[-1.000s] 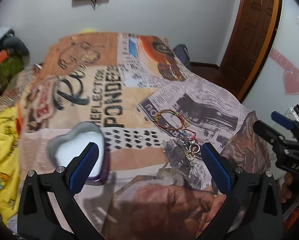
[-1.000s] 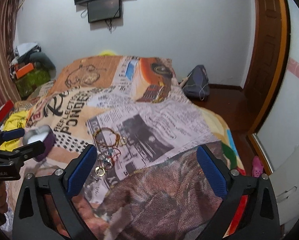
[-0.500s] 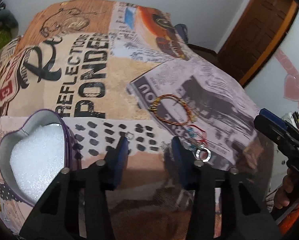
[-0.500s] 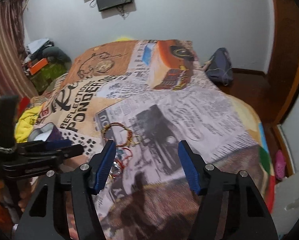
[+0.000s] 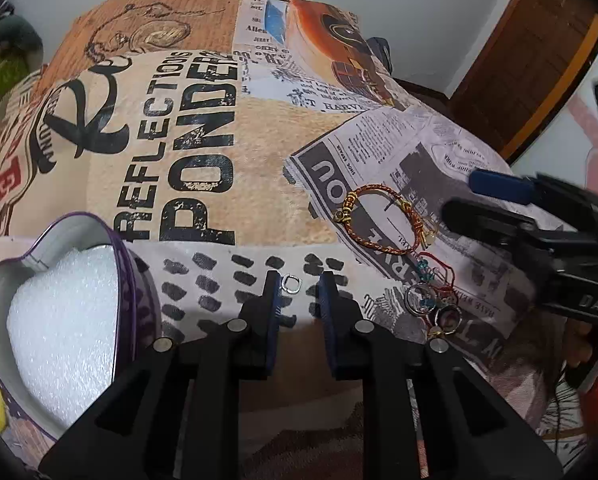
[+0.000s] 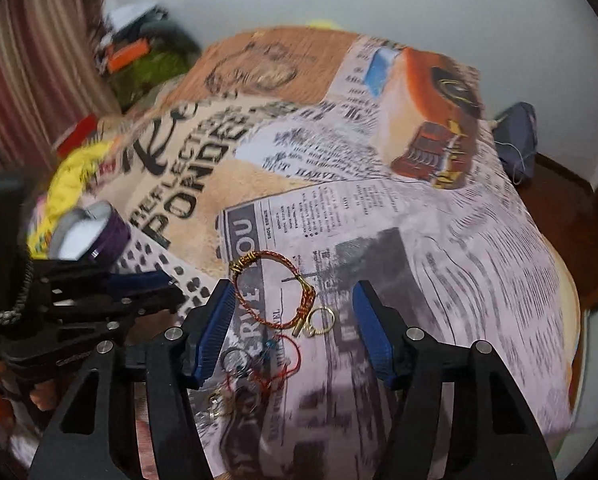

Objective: Organize jewelry
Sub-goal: 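Grasp the braided bracelet with the right tool while the left tool grasps a small silver ring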

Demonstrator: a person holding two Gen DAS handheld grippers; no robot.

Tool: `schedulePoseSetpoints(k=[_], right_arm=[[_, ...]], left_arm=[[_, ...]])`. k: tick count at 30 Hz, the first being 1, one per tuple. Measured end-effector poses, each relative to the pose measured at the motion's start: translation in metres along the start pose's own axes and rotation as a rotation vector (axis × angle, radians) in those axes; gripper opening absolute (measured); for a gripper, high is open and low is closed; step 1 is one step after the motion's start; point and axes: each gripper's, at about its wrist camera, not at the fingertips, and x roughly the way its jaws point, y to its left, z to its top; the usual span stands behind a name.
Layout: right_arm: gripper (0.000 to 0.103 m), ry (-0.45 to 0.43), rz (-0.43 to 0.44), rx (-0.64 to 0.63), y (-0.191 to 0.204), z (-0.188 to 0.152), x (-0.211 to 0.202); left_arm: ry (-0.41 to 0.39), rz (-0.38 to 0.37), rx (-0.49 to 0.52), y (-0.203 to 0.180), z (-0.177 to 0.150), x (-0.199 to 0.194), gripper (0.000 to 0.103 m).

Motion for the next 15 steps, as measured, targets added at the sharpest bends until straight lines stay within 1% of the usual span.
schedulePoseSetpoints(k=[2,3,6,8,11,13,15], right_arm=[[0.057,0.035,0.016,-0.041,0.003,0.004,0.008],[0.057,0.052,0.031,-0.059,0.005,0.005,0.012],[0.057,0.095,0.061,-0.106,0.009,0.011,0.022],[0.058,0.118,0.058,-0.143,0.011,0.014,0.029],[0.058,0.168,0.051,-0.206,0.017,0.015,0.042],[0.058,0.215,0.054,-0.238,0.020,0.014,0.052],[0.058,0.241,0.041,-0.257,0.023,0.013,0.060]], left_arm=[[-0.006,0.006,0.007,-0.001,0.000,0.001,0.019],[-0.010,0.009,0.008,-0.001,-0.001,0.001,0.015],[-0.019,0.023,0.013,-0.002,-0.002,0.003,0.011],[-0.024,0.025,0.010,-0.001,-0.002,0.003,0.009],[-0.028,0.016,0.003,0.001,-0.002,0.003,0.009],[-0.031,0.014,0.002,0.002,-0.003,0.003,0.009],[-0.032,0.012,0.001,0.002,-0.003,0.003,0.009]])
